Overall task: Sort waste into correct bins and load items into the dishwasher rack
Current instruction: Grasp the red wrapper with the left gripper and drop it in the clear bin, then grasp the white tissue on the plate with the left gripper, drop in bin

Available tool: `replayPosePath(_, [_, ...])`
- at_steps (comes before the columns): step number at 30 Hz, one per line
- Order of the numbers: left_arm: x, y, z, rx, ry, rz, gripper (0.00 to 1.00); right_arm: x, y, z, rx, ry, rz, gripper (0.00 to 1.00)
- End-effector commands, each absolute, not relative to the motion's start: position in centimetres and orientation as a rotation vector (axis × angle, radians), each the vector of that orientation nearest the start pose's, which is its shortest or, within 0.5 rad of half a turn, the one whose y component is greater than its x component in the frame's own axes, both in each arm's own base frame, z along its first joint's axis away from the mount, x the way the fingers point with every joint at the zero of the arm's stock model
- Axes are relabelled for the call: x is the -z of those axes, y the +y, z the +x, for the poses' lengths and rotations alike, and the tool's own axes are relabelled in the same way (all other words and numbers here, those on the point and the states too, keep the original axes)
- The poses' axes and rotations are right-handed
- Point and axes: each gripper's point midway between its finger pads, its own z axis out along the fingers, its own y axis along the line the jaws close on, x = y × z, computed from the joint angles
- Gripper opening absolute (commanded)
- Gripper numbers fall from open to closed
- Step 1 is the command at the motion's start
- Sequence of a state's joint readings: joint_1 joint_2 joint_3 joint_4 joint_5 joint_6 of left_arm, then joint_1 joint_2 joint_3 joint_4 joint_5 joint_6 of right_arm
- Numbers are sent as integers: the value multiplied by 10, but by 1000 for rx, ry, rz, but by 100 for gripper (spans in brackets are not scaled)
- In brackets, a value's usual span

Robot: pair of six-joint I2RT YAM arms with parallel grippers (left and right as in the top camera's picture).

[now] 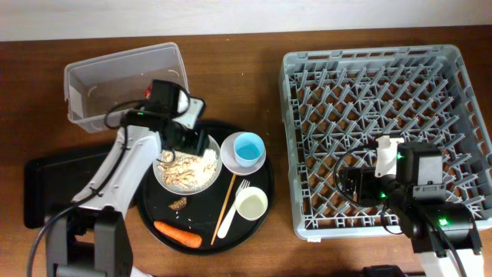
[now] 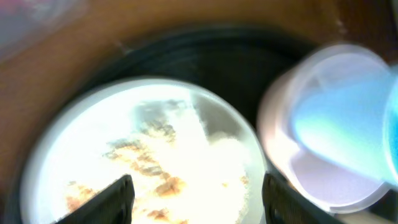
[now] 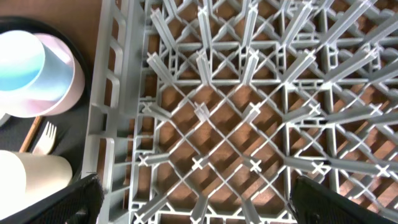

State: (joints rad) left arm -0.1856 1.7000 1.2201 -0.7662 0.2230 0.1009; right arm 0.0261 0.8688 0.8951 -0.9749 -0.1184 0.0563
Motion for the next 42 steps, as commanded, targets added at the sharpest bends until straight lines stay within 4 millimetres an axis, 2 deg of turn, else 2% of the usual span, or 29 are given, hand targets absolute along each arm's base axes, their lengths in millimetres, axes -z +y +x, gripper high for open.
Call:
replayPosePath(1, [-89, -129, 343, 439, 2797, 505, 62, -186, 28, 237, -192, 2517, -4, 99])
replayPosePath(3, [-79, -114, 343, 334, 2853, 347, 55, -185, 28, 237, -192, 2522, -4, 99])
replayPosePath(10, [-57, -114, 347, 336, 2824, 284, 56, -185, 28, 237, -192, 2525, -4, 99])
replayPosePath(13, [-40, -113, 350, 324, 2840, 282, 53, -185, 28, 237, -192, 2525, -4, 99])
replayPosePath(15, [-31, -114, 353, 326, 2845, 281, 41, -185, 28, 237, -192, 2525, -4, 99])
replayPosePath(18, [-35, -115, 360, 326, 2820, 283, 9, -185, 28, 237, -192, 2524, -4, 99])
replayPosePath(20, [-40, -116, 363, 327, 2810, 284, 0, -185, 28, 237, -192, 2524, -4, 99])
replayPosePath(23, [-64, -113, 370, 325, 2791, 269, 0, -185, 28, 237, -192, 2525, -4, 99])
replayPosePath(27, [-145, -89, 390, 312, 2654, 180, 0, -185, 28, 237, -192, 2524, -4, 99])
replayPosePath(29, [-181, -66, 408, 267, 2534, 111, 0, -185, 28, 237, -192, 2524, -4, 99])
replayPosePath(30, [-198, -47, 424, 215, 2447, 60, 1, -185, 28, 237, -192, 2524, -4, 99])
replayPosePath(32, [-214, -19, 448, 133, 2338, -13, 4, -185, 28, 237, -192, 2525, -4, 99])
replayPosePath(34, [-216, 2, 469, 78, 2275, -64, 4, -185, 28, 237, -192, 2525, -4, 99])
replayPosePath(36, [-193, 13, 485, 68, 2285, -87, 6, -185, 28, 237, -192, 2525, -4, 99])
replayPosePath(37, [-182, 16, 491, 65, 2297, -95, 20, -185, 28, 237, -192, 2525, -4, 99])
replayPosePath(38, [-172, 21, 497, 61, 2302, -107, 62, -185, 28, 236, -192, 2526, -4, 99])
replayPosePath(39, [-170, 23, 499, 59, 2299, -111, 70, -185, 28, 236, -192, 2526, -4, 99])
replayPosePath(42, [-185, 22, 500, 68, 2265, -105, 72, -185, 28, 237, -192, 2525, -4, 99])
